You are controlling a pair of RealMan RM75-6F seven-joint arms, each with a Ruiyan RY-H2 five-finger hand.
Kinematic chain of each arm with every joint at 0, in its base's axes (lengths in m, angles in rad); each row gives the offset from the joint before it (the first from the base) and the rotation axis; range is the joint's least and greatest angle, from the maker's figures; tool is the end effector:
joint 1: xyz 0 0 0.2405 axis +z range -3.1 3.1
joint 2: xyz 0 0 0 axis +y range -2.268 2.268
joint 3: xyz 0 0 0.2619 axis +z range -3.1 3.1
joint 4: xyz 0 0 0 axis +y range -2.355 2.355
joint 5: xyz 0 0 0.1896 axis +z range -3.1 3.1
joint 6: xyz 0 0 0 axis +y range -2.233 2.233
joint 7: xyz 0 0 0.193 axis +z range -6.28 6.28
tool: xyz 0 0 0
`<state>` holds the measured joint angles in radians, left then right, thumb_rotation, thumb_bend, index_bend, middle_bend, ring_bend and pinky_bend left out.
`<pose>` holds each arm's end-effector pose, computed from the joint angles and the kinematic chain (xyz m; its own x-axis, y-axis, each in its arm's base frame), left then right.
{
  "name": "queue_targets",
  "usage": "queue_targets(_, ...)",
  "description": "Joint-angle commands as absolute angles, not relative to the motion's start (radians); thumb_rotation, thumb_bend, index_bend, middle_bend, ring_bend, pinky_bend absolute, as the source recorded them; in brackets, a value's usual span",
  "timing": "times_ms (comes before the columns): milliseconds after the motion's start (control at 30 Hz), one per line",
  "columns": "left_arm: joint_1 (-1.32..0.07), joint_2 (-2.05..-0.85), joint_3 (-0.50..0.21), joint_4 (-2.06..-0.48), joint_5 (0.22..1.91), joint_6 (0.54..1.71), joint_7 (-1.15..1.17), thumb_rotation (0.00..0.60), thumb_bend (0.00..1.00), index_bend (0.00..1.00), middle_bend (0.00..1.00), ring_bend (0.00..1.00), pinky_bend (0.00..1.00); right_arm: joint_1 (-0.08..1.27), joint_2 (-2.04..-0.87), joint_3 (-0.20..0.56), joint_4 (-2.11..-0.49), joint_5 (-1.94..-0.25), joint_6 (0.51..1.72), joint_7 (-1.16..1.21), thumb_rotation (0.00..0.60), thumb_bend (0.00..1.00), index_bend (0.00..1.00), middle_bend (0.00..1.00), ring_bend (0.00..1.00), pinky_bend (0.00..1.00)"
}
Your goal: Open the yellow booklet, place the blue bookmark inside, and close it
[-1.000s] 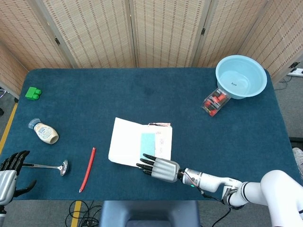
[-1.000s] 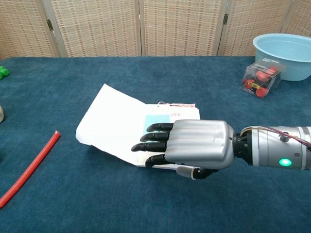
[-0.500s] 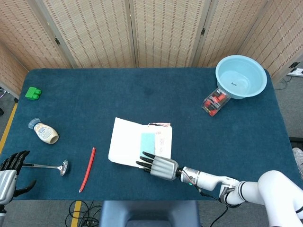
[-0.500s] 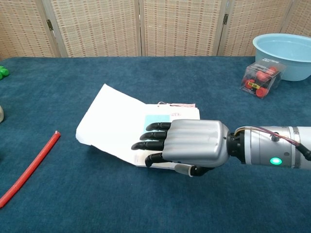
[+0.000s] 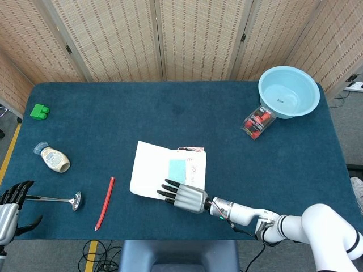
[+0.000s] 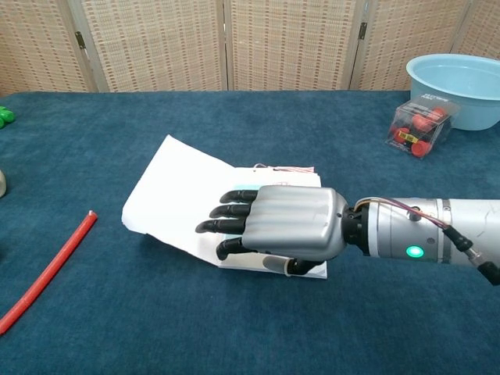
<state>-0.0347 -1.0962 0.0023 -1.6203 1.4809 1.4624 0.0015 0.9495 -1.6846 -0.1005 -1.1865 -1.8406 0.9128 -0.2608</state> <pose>-0.3288 0.2021 0.1751 0.4060 0.0961 0.9088 0.9092 0.0582 -0.4123 -0.0810 -0.3130 -0.1097 0.8007 0.1666 0.5755 -0.0902 -0.9161 0.3908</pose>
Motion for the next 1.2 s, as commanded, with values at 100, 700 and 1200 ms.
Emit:
queue_targets(100,-0.032,-1.096,0.004,-1.615,1.480,1.463,-0.002,0.600,0.26,0.09,0.12,0.11,0.16,0.939,-1.668,-0.118,-1.212,-1.854,0.938,-0.251,0.600,0.51,0.25,0.00,0.00,0.00)
queue_targets(700,-0.032,-1.095,0.004,-1.624,1.481,1.463,0.008,0.600,0.26,0.09,0.12,0.11,0.16,0.936,-1.683,-0.116,-1.179,-1.837,0.899,-0.283,0.600,0.51,0.25,0.00,0.00,0.00)
queue_targets(1200,-0.036,-1.099,0.003,-1.617,1.480,1.456,0.003,0.600,0.26,0.09,0.12,0.11,0.16,0.927,-1.638,-0.087,-1.225,-1.836,0.983,-0.255,0.600,0.51,0.25,0.00,0.00,0.00)
